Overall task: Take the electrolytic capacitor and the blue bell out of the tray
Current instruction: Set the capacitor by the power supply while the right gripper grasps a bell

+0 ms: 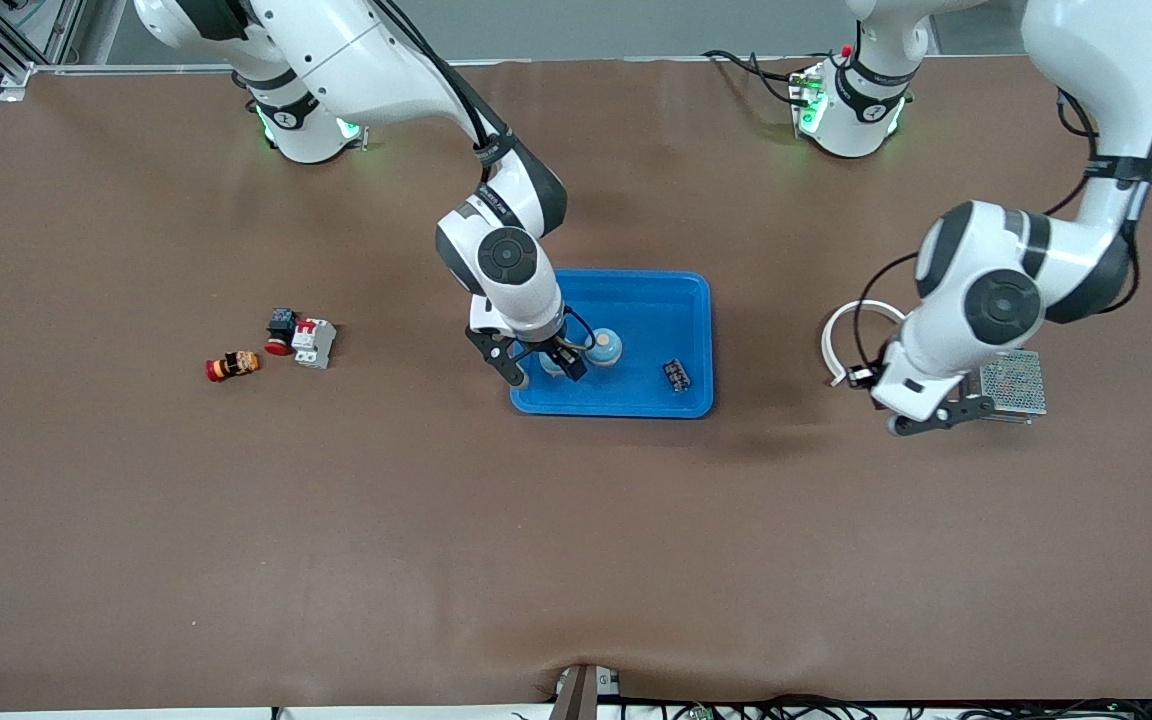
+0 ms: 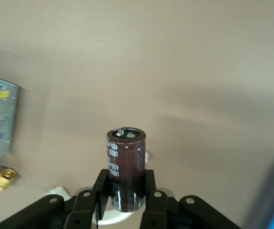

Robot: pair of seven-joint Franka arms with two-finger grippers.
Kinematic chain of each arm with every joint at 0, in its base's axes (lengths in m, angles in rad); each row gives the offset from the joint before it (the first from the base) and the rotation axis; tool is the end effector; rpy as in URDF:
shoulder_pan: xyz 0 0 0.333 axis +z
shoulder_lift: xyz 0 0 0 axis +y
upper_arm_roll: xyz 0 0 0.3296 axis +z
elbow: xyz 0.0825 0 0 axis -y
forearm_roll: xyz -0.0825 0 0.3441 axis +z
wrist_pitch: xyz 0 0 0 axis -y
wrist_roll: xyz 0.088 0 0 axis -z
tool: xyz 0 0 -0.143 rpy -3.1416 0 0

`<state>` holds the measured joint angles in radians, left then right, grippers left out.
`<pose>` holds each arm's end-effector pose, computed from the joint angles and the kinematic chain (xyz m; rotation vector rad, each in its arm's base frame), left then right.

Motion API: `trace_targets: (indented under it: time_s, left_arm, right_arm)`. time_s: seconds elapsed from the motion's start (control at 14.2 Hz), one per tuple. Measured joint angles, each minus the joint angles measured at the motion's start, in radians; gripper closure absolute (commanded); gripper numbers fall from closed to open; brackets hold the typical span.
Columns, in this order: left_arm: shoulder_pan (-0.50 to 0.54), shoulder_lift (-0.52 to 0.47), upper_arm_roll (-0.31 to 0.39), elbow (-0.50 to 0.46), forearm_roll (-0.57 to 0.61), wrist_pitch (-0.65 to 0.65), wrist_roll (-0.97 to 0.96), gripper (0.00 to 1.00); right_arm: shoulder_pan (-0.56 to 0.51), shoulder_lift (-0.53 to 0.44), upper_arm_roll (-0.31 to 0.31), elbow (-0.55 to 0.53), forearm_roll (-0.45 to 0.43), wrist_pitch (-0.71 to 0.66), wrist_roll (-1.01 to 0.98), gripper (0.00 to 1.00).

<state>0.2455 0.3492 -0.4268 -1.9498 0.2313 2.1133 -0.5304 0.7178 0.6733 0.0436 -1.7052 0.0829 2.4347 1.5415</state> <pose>0.5596 -0.0752 0.3060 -3.0234 -0.3440 0.1849 0.4809 0.4572 0.2102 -2.7826 1.2626 0.0802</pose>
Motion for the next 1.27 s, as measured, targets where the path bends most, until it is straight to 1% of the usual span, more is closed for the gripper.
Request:
trace_targets:
  time_s: [0.14,0.28,0.56,0.78,0.92,0.99,1.06,1.13,1.2,1.27]
  left_arm:
    - [0.051,0.042,0.001,-0.002,0.015,0.001,0.026,1.0]
    - [0.08,0.077,0.001,-0.007,0.061,0.002,0.026,1.0]
    - [0.121,0.096,0.001,-0.046,0.093,0.009,0.025,1.0]
    - [0.153,0.109,0.001,-0.085,0.11,0.056,0.025,1.0]
    - [0.174,0.131,0.001,-0.094,0.145,0.07,0.025,1.0]
    - [0.182,0.143,0.002,-0.095,0.159,0.076,0.025,1.0]
    - [0.19,0.155,0.002,-0.095,0.165,0.081,0.025,1.0]
    - [0.195,0.164,0.002,-0.095,0.168,0.084,0.025,0.97]
    - [0.198,0.171,0.002,-0.095,0.168,0.086,0.025,0.85]
    - [0.198,0.172,0.001,-0.094,0.169,0.086,0.025,0.68]
  right_arm:
    - [0.002,0.008,0.0,0.0,-0.001,0.008,0.0,0.0]
    - [0.002,0.011,0.0,0.0,-0.002,0.009,0.0,0.0]
    - [0.006,0.018,0.0,-0.002,-0.011,0.018,0.0,0.0]
    - [0.013,0.025,0.0,-0.005,-0.014,0.027,0.0,0.0]
    - [0.016,0.031,0.0,-0.005,-0.018,0.031,0.0,0.0]
    - [0.018,0.033,0.0,-0.005,-0.021,0.038,0.0,0.05]
    - [0.019,0.036,0.0,-0.006,-0.023,0.043,0.0,0.17]
    - [0.019,0.038,0.0,-0.006,-0.023,0.045,0.0,0.24]
    - [0.019,0.041,0.0,-0.006,-0.024,0.048,0.0,0.31]
    - [0.019,0.042,0.0,-0.006,-0.024,0.05,0.0,0.39]
